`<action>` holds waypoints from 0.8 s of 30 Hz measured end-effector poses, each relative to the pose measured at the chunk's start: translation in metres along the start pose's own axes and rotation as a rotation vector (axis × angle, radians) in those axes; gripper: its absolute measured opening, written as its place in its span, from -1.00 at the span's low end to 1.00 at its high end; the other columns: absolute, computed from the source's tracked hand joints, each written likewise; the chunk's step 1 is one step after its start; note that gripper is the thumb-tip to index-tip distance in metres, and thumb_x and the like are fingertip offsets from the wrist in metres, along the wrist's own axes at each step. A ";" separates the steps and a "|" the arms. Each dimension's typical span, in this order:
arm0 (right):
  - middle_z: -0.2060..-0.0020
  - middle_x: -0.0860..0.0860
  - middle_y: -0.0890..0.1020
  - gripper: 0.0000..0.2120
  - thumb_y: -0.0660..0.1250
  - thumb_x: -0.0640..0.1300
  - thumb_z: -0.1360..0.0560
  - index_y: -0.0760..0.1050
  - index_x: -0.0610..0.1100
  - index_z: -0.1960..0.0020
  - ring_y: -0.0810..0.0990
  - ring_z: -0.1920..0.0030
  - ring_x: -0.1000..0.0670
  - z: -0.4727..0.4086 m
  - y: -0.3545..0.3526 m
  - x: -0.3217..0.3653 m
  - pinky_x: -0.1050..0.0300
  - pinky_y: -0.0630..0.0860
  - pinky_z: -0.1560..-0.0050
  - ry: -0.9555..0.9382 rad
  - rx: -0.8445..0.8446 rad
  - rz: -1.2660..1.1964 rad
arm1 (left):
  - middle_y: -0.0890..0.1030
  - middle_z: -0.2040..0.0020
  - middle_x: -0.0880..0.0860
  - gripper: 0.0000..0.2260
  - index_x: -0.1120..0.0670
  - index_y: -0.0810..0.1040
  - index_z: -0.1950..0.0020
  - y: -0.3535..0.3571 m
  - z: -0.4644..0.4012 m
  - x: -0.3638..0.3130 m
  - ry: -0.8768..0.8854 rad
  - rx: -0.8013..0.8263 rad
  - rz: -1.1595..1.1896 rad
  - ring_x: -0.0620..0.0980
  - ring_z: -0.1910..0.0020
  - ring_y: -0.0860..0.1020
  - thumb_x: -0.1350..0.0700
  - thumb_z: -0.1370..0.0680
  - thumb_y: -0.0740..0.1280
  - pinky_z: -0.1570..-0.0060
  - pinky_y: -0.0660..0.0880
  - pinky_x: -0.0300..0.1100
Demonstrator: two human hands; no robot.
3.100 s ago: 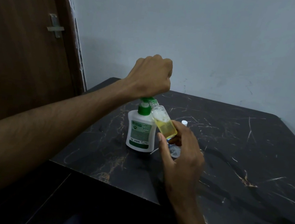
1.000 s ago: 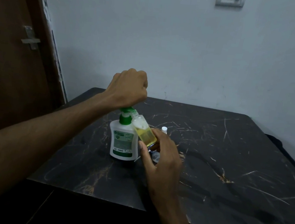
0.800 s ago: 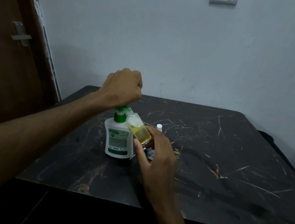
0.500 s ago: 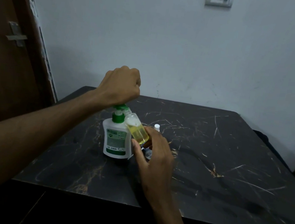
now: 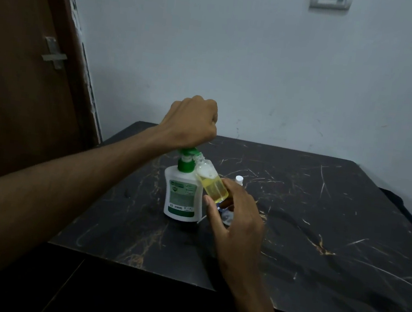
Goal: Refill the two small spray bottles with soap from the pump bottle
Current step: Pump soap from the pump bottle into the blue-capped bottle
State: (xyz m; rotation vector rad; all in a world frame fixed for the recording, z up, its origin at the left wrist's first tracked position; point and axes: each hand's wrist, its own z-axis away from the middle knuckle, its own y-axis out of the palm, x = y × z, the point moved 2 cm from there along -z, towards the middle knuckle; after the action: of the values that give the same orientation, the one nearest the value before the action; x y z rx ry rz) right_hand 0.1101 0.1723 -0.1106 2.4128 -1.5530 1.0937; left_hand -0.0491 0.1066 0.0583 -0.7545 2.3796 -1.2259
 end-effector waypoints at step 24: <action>-0.15 0.23 0.54 -0.59 0.29 0.20 -0.61 0.48 0.06 -0.39 0.52 -0.12 0.23 0.000 0.001 -0.001 0.39 0.44 -0.12 0.024 0.033 -0.017 | 0.69 0.18 0.08 -0.73 -0.03 0.33 0.41 0.005 -0.004 0.005 -0.013 -0.048 -0.022 -0.02 0.35 0.46 0.26 -0.40 0.28 0.24 0.36 -0.13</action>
State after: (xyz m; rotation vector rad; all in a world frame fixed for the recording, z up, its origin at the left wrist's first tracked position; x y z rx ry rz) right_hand 0.1088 0.1726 -0.1119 2.4202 -1.5163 1.1498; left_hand -0.0567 0.1082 0.0565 -0.8033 2.4040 -1.1736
